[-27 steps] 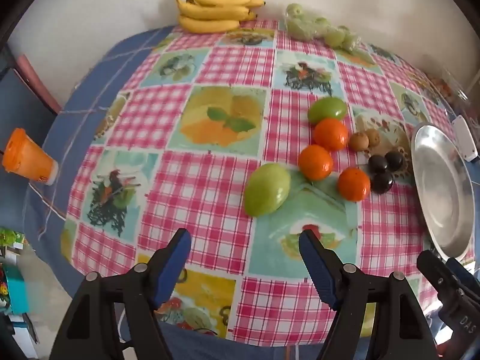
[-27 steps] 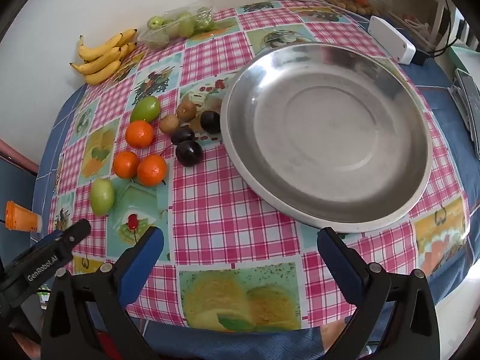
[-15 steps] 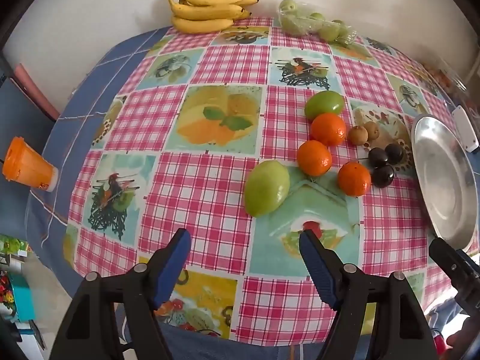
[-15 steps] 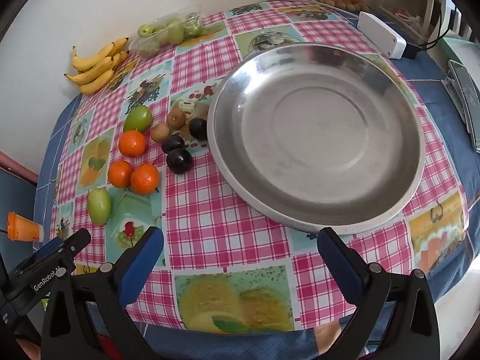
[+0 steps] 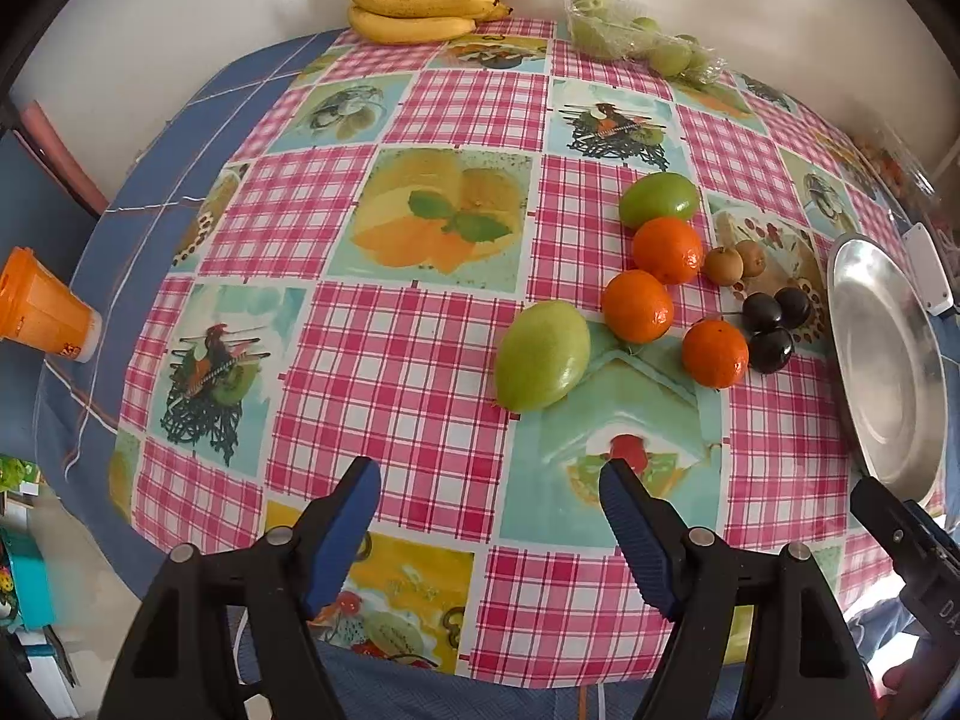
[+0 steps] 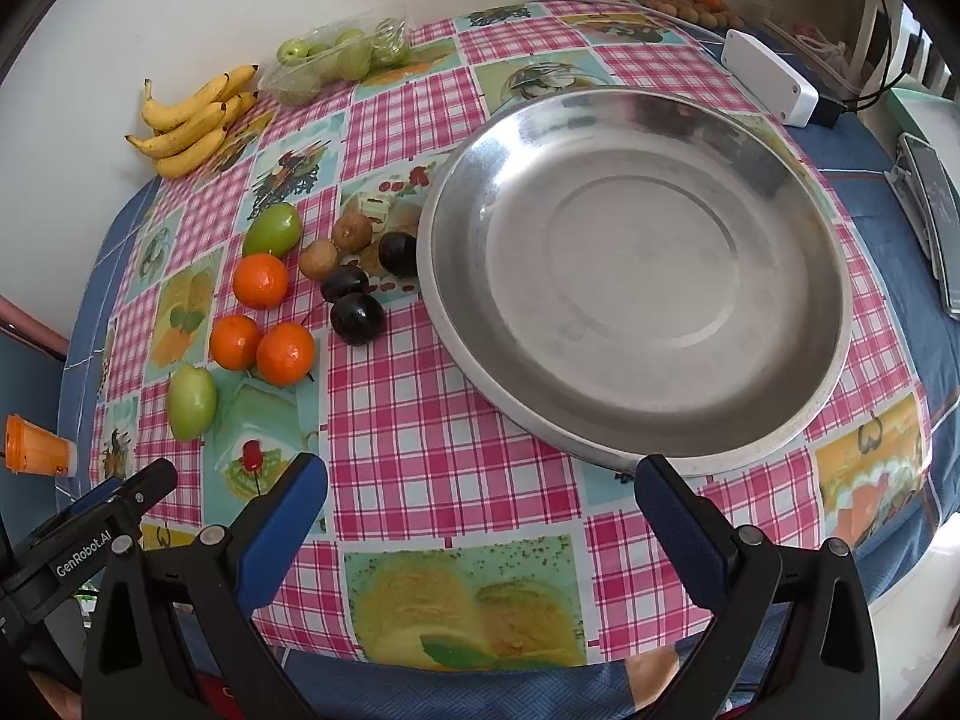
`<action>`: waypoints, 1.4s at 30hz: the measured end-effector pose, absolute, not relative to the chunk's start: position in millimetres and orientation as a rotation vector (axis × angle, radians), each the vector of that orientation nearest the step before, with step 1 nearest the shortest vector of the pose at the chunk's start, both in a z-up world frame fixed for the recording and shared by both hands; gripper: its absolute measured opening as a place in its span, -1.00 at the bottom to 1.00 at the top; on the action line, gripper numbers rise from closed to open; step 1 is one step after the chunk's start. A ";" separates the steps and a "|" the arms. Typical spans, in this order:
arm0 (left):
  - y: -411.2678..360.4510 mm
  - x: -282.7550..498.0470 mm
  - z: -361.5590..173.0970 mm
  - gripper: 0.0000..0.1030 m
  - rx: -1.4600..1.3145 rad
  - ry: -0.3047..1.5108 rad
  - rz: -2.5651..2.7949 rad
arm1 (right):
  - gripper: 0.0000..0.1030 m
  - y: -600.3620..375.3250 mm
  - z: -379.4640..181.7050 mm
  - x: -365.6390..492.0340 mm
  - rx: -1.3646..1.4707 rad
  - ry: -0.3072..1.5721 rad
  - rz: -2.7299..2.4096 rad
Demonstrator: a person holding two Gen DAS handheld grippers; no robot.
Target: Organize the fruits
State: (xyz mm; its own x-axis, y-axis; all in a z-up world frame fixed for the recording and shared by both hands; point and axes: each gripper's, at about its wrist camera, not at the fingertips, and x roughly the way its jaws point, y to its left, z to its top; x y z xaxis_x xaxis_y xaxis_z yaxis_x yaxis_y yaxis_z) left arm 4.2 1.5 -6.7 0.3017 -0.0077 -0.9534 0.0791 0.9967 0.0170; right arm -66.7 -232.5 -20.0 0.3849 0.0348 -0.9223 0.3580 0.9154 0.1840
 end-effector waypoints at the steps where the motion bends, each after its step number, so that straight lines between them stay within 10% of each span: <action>1: 1.9 4.2 -6.8 0.53 0.062 1.264 -0.056 | 0.98 -232.3 -20.4 -66.3 0.383 1.166 -0.212; 22: 4.2 5.2 -9.5 0.54 0.048 1.275 -0.042 | 0.98 -231.5 -19.4 -65.4 0.382 1.167 -0.209; 42: 8.4 8.5 -12.5 0.96 0.028 1.281 -0.035 | 0.98 -232.2 -18.0 -65.2 0.382 1.168 -0.211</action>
